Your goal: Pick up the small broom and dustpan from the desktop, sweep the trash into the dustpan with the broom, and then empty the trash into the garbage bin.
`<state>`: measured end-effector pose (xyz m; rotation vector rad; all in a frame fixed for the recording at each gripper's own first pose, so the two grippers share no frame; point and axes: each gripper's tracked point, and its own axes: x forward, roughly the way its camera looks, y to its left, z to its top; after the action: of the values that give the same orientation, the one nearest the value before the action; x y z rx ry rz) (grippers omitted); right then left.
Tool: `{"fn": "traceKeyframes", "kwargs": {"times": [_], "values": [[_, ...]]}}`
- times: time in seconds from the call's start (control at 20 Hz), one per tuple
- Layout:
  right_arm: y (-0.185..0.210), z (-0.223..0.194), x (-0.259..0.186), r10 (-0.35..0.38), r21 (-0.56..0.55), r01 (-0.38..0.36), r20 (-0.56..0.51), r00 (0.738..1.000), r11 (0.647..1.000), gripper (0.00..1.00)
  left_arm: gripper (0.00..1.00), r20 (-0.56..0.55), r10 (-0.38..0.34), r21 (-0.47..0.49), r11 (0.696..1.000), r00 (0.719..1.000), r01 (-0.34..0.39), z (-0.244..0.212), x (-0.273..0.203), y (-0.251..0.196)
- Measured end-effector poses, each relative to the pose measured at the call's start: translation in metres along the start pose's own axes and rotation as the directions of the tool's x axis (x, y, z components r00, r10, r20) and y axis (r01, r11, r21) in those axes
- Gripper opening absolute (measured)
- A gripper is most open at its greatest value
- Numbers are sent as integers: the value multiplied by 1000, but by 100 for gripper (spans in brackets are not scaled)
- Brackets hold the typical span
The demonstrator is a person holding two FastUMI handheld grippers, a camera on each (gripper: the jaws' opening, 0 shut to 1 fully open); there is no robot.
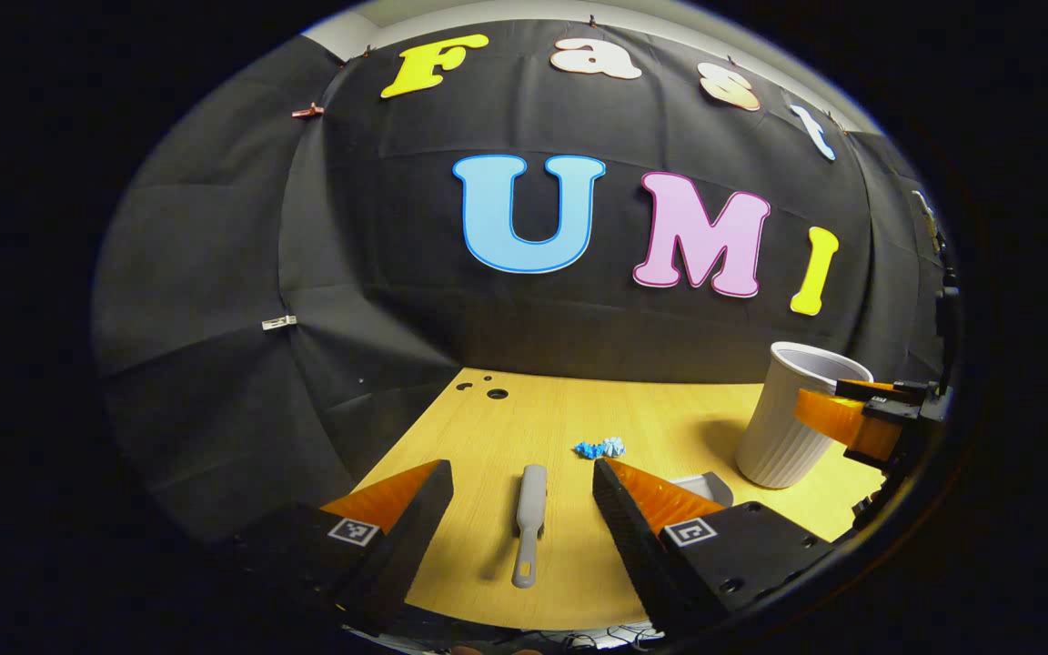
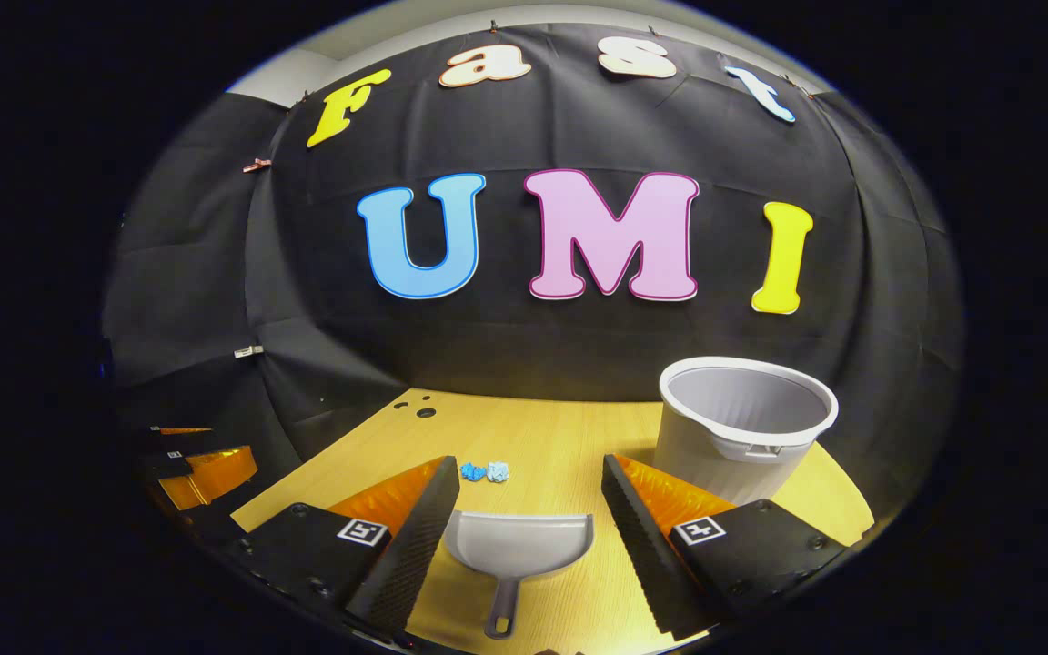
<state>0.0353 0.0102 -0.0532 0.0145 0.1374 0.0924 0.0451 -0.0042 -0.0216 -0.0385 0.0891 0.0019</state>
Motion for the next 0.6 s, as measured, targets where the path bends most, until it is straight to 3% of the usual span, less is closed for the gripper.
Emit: {"fn": "traceKeyframes", "kwargs": {"times": [0.6], "values": [[-4,-21,26,45,12,-44,-59,997,999,97,98,-155,-18,9,1000,988,20,-34,46,0]]}}
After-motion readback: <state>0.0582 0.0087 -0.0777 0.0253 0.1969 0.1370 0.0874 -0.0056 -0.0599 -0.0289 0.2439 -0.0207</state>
